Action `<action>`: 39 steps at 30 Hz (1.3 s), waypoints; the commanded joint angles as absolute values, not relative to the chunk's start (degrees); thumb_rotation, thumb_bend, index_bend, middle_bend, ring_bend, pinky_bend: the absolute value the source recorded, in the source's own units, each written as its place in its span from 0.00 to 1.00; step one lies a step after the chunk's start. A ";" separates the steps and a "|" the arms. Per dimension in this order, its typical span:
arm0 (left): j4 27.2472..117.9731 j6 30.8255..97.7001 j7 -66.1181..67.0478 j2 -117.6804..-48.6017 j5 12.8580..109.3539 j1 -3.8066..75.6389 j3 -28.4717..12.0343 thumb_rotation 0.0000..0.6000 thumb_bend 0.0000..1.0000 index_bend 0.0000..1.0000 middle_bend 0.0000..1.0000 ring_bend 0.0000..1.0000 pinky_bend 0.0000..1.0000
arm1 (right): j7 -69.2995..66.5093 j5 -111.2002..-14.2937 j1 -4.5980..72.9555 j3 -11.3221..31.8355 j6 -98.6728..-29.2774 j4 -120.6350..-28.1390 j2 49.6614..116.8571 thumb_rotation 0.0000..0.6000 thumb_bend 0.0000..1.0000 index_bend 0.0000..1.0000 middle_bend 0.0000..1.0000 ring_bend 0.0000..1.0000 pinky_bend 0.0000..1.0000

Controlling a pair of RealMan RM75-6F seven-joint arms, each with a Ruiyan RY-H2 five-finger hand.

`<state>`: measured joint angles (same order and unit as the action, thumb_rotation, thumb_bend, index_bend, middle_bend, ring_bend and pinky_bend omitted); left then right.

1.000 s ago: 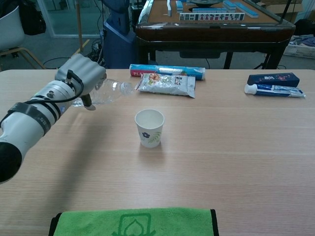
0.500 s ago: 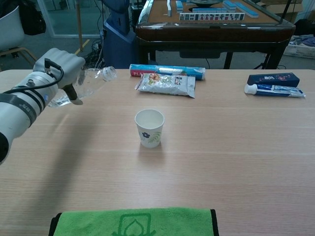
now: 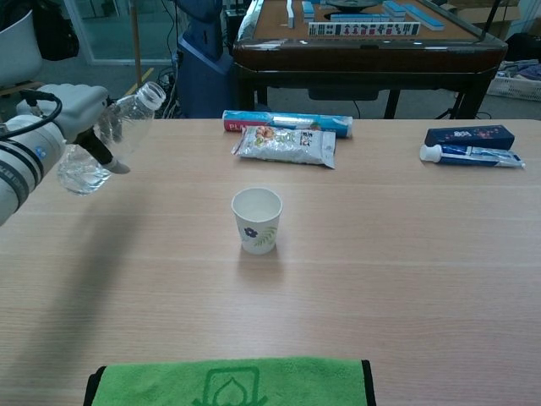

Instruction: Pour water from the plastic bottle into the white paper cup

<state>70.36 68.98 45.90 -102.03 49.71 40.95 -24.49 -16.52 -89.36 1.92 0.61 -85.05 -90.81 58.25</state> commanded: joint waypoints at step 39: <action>65.20 66.35 -2.31 -99.73 53.83 28.45 -23.56 1.00 0.02 0.55 0.60 0.55 0.44 | -15.55 -87.84 2.39 0.84 -83.38 -90.26 58.87 1.00 0.08 0.26 0.31 0.18 0.34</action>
<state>65.61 66.80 -1.70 -99.56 53.52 28.70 -23.86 -15.54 -87.84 2.39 0.84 -83.37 -90.26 58.88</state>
